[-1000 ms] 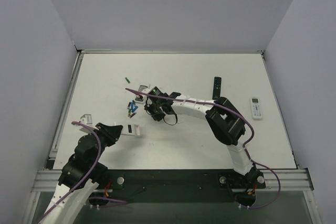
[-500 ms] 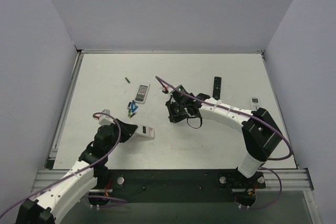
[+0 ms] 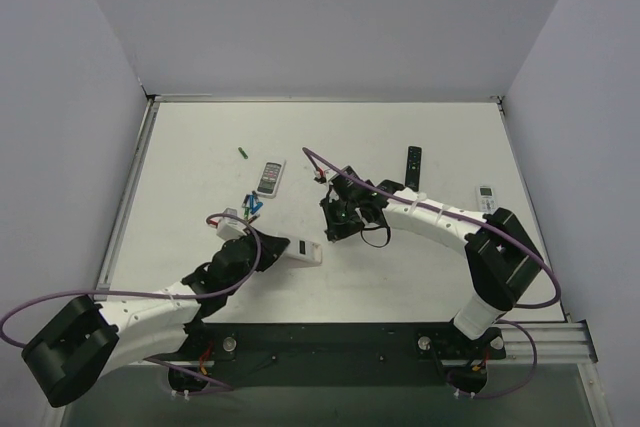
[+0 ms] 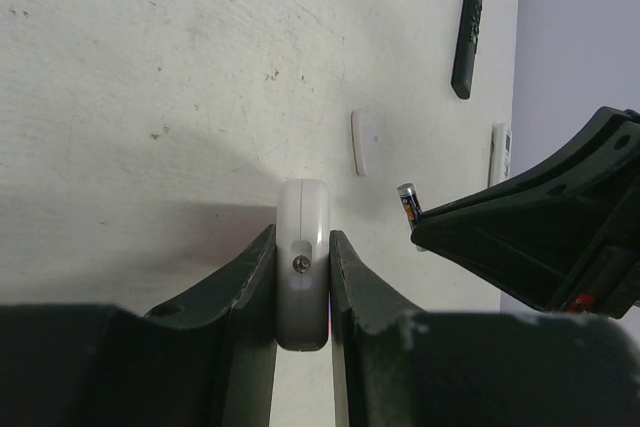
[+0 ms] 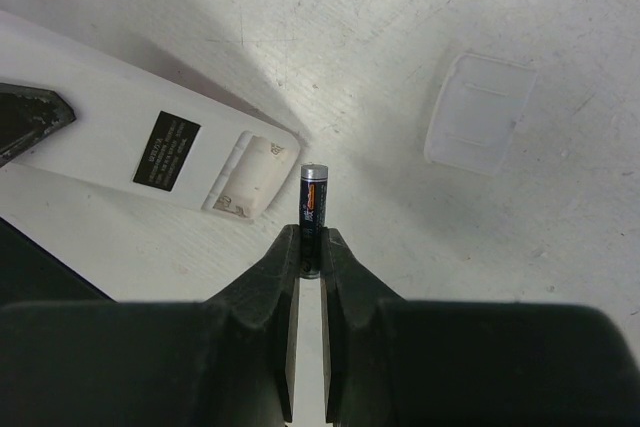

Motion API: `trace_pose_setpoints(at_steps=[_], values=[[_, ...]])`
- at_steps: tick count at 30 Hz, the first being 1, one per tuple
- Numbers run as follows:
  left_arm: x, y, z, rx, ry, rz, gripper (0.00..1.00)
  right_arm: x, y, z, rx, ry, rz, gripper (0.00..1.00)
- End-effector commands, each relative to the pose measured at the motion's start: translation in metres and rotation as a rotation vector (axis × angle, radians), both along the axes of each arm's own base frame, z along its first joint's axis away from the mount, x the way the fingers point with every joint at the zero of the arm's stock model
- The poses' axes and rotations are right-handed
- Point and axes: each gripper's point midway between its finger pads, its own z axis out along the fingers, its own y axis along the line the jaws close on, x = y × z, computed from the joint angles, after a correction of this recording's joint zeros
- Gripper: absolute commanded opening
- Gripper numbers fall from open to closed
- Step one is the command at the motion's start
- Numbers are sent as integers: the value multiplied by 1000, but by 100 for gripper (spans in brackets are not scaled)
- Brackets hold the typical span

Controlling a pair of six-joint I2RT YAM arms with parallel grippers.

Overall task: Load the batteries into the remote control
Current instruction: Place the remote control at the center of the board.

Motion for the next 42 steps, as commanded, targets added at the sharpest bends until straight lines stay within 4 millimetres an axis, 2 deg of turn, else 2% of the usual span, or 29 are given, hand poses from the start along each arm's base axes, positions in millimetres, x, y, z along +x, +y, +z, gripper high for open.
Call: trace_pose_setpoints(at_steps=[1,2,4,5,9,12,17,22,23,25,28,30,32,34,35,36,38,42], values=[[-4,3,-14,86,44,24,17,-9,-6,9,3,30,-20,0],[-4,3,-12,98,46,23,29,-9,-7,8,0,36,-22,0],[-9,6,-16,137,62,14,42,-12,-9,5,-12,54,-30,0],[-10,7,-16,143,63,12,53,-13,-10,5,-13,60,-32,0],[-20,19,-24,185,94,14,68,-16,-11,4,-18,80,-47,0],[-24,24,-27,188,103,20,74,-17,-11,5,-20,86,-49,0],[-23,18,-22,202,76,-22,79,-21,-13,7,-37,120,-53,0],[-20,-1,-18,235,44,-127,86,-22,-14,10,-55,144,-63,0],[-16,-10,-9,219,19,-145,87,-22,-14,9,-59,144,-67,0],[-16,-18,-14,256,31,-195,89,-21,-15,10,-66,146,-73,0],[-12,-28,-8,299,10,-251,90,-23,-18,11,-78,156,-80,0],[-11,-33,3,313,-13,-271,90,-26,-20,13,-89,171,-79,0],[-14,-32,6,353,-24,-310,91,-25,-20,15,-93,181,-81,0],[-14,-32,18,376,-53,-338,92,-28,-22,13,-105,208,-94,0],[-18,-28,15,403,-39,-349,92,-30,-21,12,-103,224,-93,0],[-17,-28,23,398,-57,-347,92,-32,-22,11,-111,243,-95,0],[-23,-16,16,443,-20,-345,92,-37,-18,11,-108,267,-90,0],[-23,-5,18,468,-24,-316,90,-41,-17,5,-130,295,-99,0]])
